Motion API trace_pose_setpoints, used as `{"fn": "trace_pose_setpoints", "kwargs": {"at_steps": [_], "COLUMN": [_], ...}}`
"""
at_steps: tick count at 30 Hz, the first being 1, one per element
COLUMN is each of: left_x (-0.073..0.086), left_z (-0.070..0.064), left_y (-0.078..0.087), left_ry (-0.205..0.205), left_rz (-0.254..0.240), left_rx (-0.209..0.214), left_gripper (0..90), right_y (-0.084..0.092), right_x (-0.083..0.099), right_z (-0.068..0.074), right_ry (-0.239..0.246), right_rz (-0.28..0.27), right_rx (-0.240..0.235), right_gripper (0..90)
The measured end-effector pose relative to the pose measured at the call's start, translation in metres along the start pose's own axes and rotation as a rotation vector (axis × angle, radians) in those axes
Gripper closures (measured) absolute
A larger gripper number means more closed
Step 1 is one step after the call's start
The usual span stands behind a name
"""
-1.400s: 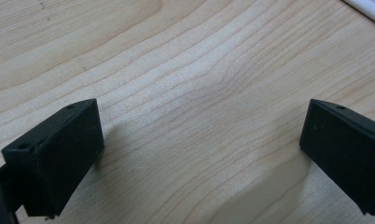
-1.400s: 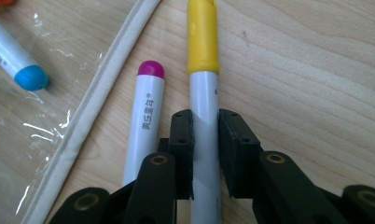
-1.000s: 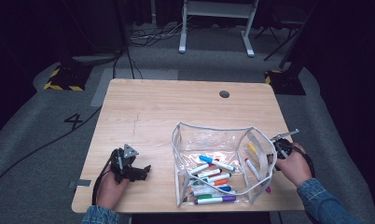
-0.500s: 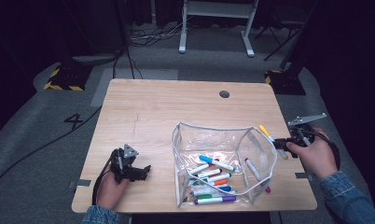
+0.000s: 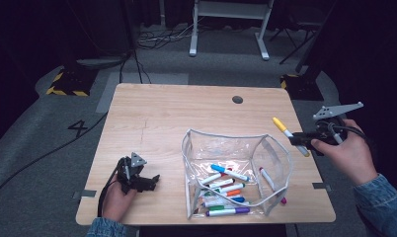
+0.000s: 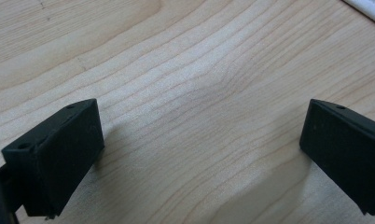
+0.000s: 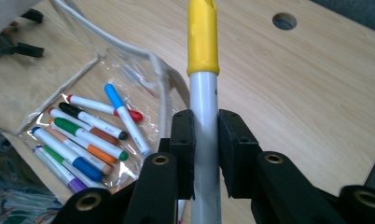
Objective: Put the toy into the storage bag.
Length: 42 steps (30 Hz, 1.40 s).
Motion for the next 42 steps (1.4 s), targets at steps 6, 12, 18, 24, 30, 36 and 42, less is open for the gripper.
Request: {"fn": "trace_pose_setpoints", "kwargs": {"at_steps": [6,12,18,24,30,36,42], "left_x": [0.0,0.0,0.0,0.0,0.0,0.0,0.0], "left_z": [0.0,0.0,0.0,0.0,0.0,0.0,0.0], "left_y": [0.0,0.0,0.0,0.0,0.0,0.0,0.0], "left_ry": [0.0,0.0,0.0,0.0,0.0,0.0,-0.001], "left_rz": [0.0,0.0,0.0,0.0,0.0,0.0,-0.001], "left_rx": [0.0,0.0,0.0,0.0,0.0,0.0,0.0], "left_gripper": [0.0,0.0,0.0,0.0,0.0,0.0,0.0], "right_y": [0.011,0.016,0.013,0.004,-0.016,-0.036,-0.057], "right_x": [-0.022,-0.041,-0.053,-0.06,-0.064,-0.065,-0.064], "right_z": [0.019,0.048,0.071,0.089,0.108,0.124,0.139], "right_ry": [0.097,0.194,0.262,0.312,0.364,0.405,0.45], "right_rz": [-0.023,-0.041,-0.036,-0.011,0.041,0.088,0.151], "right_rx": [-0.042,-0.089,-0.148,-0.2,-0.259,-0.31,-0.358], "right_gripper": [76.8,76.8,76.8,76.8,76.8,76.8,76.8]}}
Point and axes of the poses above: each handheld gripper's, and its own axes: y roughly backward along the jaws, x roughly out of its underside, z roughly to its left, the point moved 3 cm from there along -y, roughly forward along the jaws, and after that the axes turned 9 degrees about y, right-handed, at the moved point
